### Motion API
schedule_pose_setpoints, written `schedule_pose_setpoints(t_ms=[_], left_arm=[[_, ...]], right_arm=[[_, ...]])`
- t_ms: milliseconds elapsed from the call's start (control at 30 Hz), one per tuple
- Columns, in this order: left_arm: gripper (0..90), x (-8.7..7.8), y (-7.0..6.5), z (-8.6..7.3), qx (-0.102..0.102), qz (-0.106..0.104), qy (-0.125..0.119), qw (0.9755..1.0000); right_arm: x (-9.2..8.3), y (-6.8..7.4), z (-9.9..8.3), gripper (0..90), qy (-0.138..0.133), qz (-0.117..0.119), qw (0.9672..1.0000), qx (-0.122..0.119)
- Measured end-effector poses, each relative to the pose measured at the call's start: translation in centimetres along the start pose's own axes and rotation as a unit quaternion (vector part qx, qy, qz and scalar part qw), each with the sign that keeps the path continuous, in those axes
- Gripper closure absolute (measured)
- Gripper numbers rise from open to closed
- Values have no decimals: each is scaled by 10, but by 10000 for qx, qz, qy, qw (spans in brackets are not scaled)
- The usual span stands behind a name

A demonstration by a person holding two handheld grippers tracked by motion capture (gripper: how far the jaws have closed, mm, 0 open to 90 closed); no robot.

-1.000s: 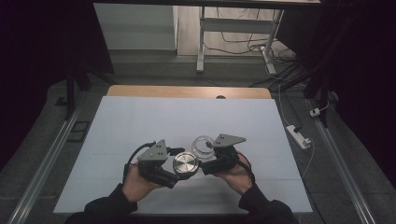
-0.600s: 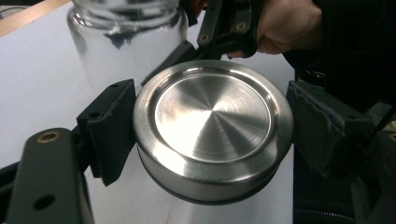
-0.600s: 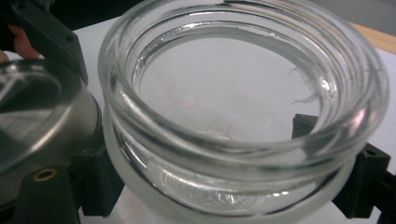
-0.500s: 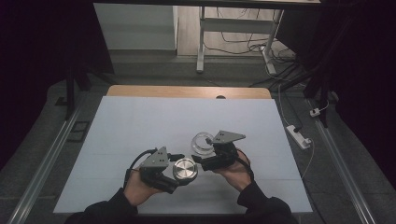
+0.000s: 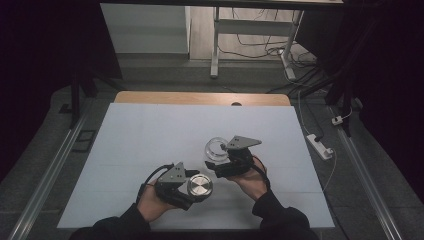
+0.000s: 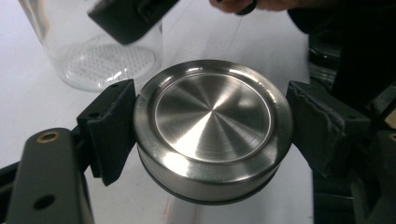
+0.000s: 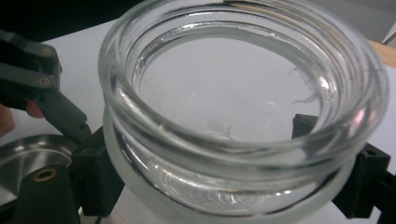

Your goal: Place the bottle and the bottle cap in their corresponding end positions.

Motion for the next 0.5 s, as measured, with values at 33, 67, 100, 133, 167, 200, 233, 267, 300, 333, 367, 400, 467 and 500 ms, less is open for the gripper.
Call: schedule_pose_setpoints(t_ms=[33, 67, 100, 133, 167, 200, 233, 267, 300, 333, 367, 400, 467, 500], left_arm=[[208, 1, 2, -1, -20, 7, 13, 10000], [208, 2, 3, -3, -54, 6, 15, 10000], [208, 3, 5, -4, -78, 10, 42, 10000], [208, 4, 7, -6, -99, 4, 62, 9999], [208, 5, 8, -7, -130, 7, 84, 9999], [208, 6, 10, -8, -149, 8, 110, 9998], [208, 8, 11, -10, -168, 12, 132, 9998], [208, 9, 12, -11, -182, 7, 151, 9997], [208, 11, 12, -11, -196, -5, 176, 9997], [208, 13, 13, -12, -208, -22, 207, 9996], [208, 15, 13, -13, -209, -33, 245, 9995], [208, 18, 13, -14, -191, -50, 301, 9994], [208, 23, 11, -16, -154, -60, 406, 9990], [208, 25, 11, -17, -119, -47, 472, 9988]], right_arm=[[1, -1, 1, 150, -8, -14, 10000, 3], [1, -2, 2, 150, -11, -25, 10000, 14], [2, -3, 2, 150, -14, -20, 10000, 33], [3, -4, 3, 150, -12, -29, 10000, 43], [4, -5, 3, 150, -12, -41, 10000, 38], [5, -6, 4, 150, -10, -48, 10000, 48], [6, -8, 5, 150, -6, -63, 10000, 39], [6, -9, 5, 150, -10, -89, 9999, 56], [8, -10, 6, 150, -22, -86, 9999, 82], [9, -12, 7, 150, -30, -100, 9999, 95], [10, -13, 9, 150, -31, -105, 9999, 112], [12, -15, 10, 150, -29, -121, 9999, 120], [15, -17, 12, 150, -38, -147, 9998, 135], [18, -18, 13, 150, -40, -133, 9998, 141]])
Point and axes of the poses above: each handheld gripper's, and its own axes: x roughly forward along the jaws, z roughly out of its top, y roughly to its left, the point moved 5 cm from there along x, roughly forward along the jaws, and after that the axes turned 3 degrees about x, right-handed, at the moved point
